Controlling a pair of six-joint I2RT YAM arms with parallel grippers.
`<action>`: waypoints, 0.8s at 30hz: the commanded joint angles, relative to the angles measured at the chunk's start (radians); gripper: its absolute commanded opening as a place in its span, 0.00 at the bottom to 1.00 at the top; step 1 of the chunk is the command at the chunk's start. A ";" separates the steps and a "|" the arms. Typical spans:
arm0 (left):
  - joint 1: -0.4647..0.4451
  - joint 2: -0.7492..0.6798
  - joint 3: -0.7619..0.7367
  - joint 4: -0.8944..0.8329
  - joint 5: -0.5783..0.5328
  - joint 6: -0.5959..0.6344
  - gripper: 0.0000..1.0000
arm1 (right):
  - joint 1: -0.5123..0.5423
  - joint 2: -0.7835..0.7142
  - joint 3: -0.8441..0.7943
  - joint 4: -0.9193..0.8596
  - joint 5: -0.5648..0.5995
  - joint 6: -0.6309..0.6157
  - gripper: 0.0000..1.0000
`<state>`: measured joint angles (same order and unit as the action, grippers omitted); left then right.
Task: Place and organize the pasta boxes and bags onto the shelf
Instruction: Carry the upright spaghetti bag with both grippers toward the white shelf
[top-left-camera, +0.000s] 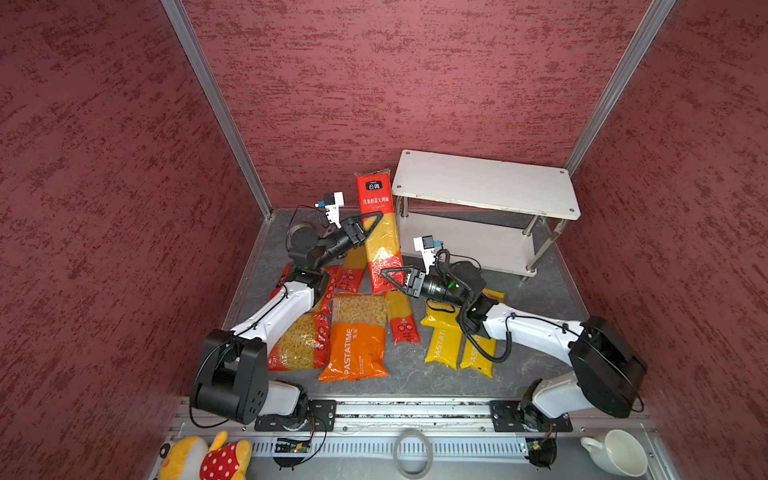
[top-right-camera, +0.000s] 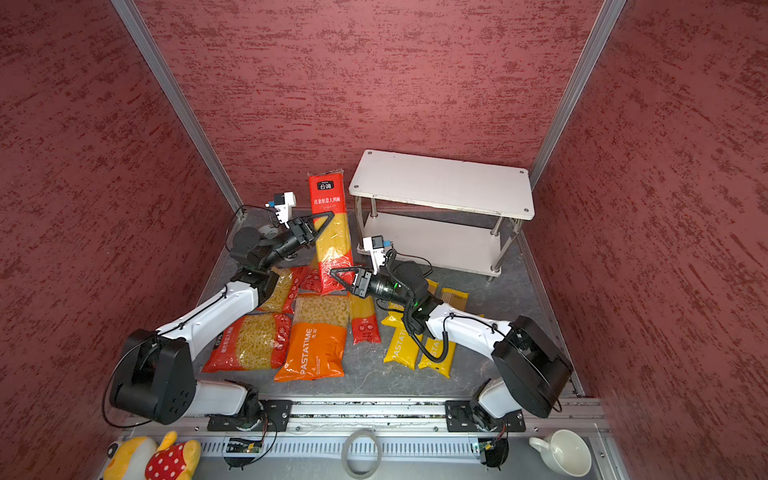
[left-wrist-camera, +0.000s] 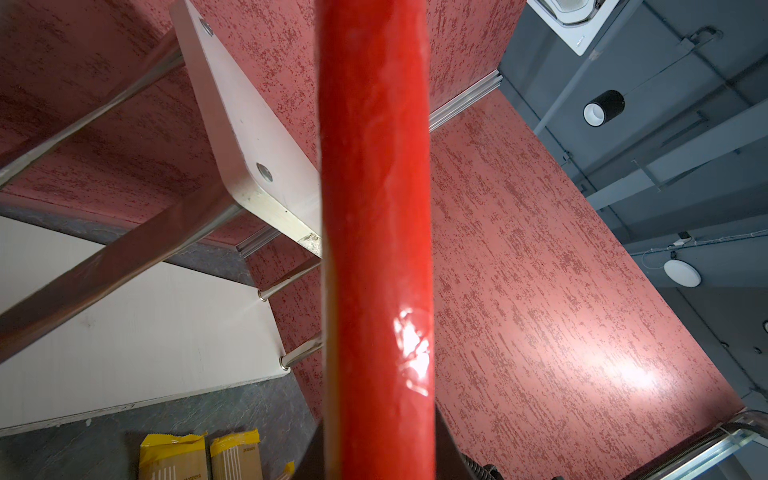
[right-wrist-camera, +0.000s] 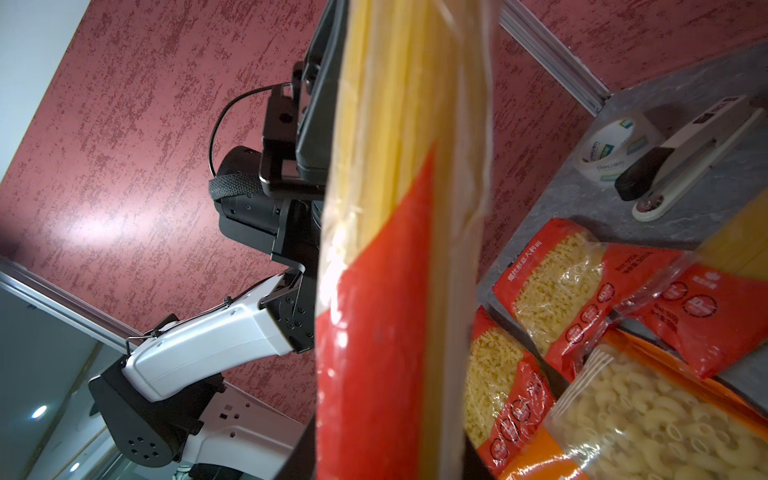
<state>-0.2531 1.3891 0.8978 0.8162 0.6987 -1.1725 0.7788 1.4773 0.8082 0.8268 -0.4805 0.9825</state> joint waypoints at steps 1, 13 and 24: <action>-0.005 -0.016 0.056 0.075 -0.014 0.012 0.13 | -0.011 -0.039 0.030 0.041 0.059 -0.020 0.22; 0.008 -0.046 0.063 -0.035 -0.017 0.047 0.49 | -0.058 -0.088 0.063 0.035 0.117 -0.012 0.07; 0.002 -0.110 -0.073 -0.057 -0.056 0.049 0.63 | -0.139 -0.069 0.219 -0.062 0.156 0.026 0.00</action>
<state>-0.2481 1.3128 0.8677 0.7334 0.6540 -1.1435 0.6598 1.4391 0.9222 0.6624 -0.4049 1.0264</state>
